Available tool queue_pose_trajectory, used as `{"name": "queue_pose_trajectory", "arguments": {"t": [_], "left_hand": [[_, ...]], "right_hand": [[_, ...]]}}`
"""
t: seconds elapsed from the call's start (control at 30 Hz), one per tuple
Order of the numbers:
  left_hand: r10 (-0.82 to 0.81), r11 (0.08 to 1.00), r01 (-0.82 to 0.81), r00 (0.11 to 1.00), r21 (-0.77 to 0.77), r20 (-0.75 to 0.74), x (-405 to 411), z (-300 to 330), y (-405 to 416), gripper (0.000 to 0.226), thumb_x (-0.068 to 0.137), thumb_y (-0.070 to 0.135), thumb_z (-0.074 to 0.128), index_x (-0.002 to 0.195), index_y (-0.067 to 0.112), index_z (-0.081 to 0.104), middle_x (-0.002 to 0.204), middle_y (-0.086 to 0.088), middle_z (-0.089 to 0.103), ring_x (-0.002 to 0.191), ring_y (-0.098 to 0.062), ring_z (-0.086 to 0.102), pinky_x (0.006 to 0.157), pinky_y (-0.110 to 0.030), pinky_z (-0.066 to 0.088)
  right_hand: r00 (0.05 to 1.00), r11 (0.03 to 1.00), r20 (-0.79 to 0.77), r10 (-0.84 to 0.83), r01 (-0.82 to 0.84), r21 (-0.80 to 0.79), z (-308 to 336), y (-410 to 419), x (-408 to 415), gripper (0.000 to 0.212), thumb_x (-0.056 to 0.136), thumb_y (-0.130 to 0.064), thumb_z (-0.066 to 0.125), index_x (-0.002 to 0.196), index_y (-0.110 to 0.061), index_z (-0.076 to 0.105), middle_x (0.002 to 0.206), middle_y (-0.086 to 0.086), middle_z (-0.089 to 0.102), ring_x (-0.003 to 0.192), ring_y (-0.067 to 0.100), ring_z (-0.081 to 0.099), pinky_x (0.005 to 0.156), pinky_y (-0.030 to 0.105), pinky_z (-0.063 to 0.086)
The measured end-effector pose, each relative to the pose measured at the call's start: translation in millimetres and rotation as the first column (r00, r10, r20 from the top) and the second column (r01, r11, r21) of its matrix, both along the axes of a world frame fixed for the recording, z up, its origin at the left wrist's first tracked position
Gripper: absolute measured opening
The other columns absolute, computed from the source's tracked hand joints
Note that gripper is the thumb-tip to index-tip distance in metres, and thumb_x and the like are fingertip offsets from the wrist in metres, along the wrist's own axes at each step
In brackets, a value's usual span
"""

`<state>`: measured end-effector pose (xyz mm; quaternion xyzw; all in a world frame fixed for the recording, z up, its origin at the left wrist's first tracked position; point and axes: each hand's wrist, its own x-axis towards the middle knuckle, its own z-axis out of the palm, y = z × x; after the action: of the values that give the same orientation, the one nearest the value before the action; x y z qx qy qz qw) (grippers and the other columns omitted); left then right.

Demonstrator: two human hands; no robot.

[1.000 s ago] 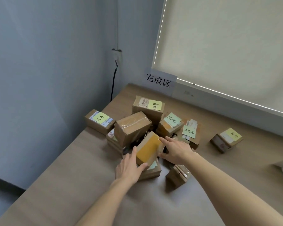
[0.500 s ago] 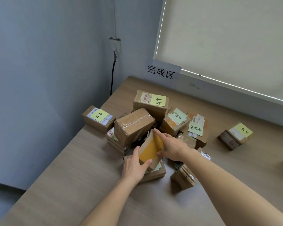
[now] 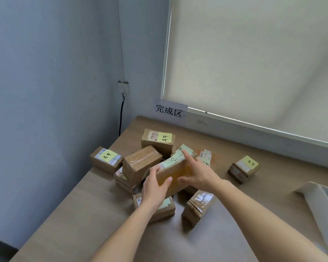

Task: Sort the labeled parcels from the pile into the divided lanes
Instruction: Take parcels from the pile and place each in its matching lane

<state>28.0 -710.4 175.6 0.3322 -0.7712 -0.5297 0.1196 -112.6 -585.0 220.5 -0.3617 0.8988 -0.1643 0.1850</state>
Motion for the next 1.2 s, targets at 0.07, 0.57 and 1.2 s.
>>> {"name": "queue_pose_trajectory", "arguments": {"t": [0.07, 0.57, 1.2], "left_hand": [[0.022, 0.999, -0.024, 0.998, -0.024, -0.064, 1.0, 26.1, 12.1, 0.035, 0.093, 0.049, 0.061, 0.122, 0.044, 0.042, 0.135, 0.007, 0.05, 0.12, -0.016, 0.049, 0.099, -0.041, 0.051], [-0.103, 0.984, 0.05, 0.945, -0.173, -0.311, 43.4, 187.3, 107.6, 0.077, 0.09, 0.024, 0.071, 0.151, 0.037, 0.026, 0.13, 0.006, 0.042, 0.115, -0.008, 0.042, 0.085, -0.024, 0.04], [-0.324, 0.927, 0.374, 0.828, 0.02, -0.458, 168.3, 249.3, 173.1, 0.083, 0.078, 0.033, 0.083, 0.147, 0.038, 0.038, 0.149, 0.003, 0.042, 0.134, -0.022, 0.042, 0.11, -0.047, 0.041]], "right_hand": [[0.998, 0.996, -0.013, -0.057, 0.056, -0.07, 25.5, 14.5, 8.8, 0.097, 0.09, -0.059, 0.066, 0.157, -0.05, -0.003, 0.154, 0.005, 0.038, 0.134, 0.026, 0.047, 0.102, 0.041, 0.052], [0.977, 0.935, -0.027, -0.21, 0.193, -0.297, 186.7, 137.0, 83.6, 0.085, 0.086, -0.045, 0.065, 0.156, -0.035, 0.018, 0.129, 0.008, 0.051, 0.109, 0.019, 0.054, 0.08, 0.026, 0.049], [0.918, 0.847, -0.087, -0.386, 0.316, -0.427, 278.7, 265.6, 263.4, 0.085, 0.086, -0.007, 0.073, 0.156, -0.032, 0.034, 0.127, -0.01, 0.064, 0.115, 0.009, 0.06, 0.087, 0.004, 0.041]]}}
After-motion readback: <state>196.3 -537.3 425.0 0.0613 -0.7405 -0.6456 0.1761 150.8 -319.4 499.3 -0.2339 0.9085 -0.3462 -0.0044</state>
